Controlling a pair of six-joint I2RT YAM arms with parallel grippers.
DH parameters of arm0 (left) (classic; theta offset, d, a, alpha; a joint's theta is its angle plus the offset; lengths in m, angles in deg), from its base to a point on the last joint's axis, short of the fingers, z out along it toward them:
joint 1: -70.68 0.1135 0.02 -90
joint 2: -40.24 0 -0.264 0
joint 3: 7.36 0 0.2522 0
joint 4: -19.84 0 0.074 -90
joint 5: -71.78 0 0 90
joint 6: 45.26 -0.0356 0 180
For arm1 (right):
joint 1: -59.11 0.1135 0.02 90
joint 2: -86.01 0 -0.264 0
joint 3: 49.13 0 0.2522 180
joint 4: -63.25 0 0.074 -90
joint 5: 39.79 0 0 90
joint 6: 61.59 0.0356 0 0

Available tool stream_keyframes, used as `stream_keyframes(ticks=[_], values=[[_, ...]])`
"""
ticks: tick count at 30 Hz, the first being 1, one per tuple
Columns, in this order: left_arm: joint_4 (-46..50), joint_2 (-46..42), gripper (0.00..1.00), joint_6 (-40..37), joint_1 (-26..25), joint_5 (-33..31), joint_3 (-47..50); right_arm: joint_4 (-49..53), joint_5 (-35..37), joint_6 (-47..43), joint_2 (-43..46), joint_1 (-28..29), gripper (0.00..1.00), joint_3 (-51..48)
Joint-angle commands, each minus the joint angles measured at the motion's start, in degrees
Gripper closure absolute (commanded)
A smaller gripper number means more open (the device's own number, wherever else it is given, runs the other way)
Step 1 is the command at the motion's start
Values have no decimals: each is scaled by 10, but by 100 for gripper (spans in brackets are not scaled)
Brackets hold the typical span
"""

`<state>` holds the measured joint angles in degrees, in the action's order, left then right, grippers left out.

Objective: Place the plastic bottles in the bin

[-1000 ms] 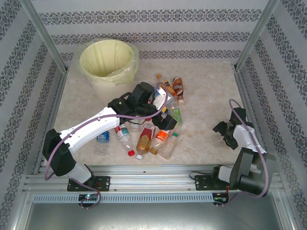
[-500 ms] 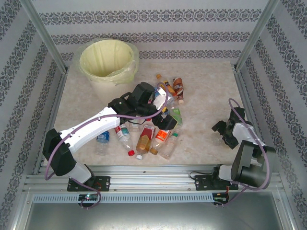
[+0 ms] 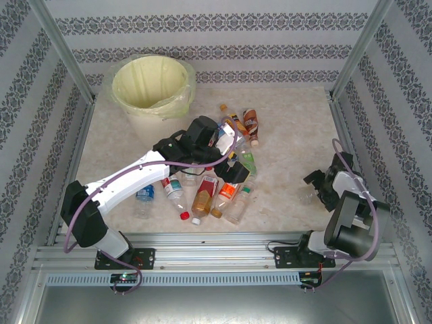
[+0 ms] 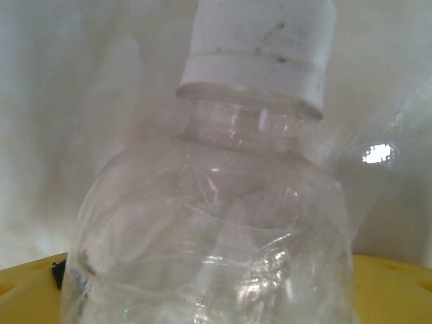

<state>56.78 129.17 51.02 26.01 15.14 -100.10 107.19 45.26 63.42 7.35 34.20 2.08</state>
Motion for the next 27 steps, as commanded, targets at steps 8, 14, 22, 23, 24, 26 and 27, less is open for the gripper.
stream_keyframes(ticks=[8,14,22,23,24,26,27], values=[[9,12,0,-7,-8,4,-10,-35,-30,-15,-41,-41,8,24],[7,14,0,-2,-8,10,-11,-45,-27,-15,-28,-41,22,18],[-34,13,0,45,-7,26,2,-53,-48,-29,84,1,35,16],[-42,13,0,53,-7,27,5,-54,-53,-24,103,12,35,15],[-53,13,0,63,-6,29,9,-54,-59,-19,123,23,35,16],[-75,12,0,81,-6,27,20,-58,-80,-1,164,45,36,16],[-87,11,0,91,-6,26,25,-62,-91,10,180,55,36,15]])
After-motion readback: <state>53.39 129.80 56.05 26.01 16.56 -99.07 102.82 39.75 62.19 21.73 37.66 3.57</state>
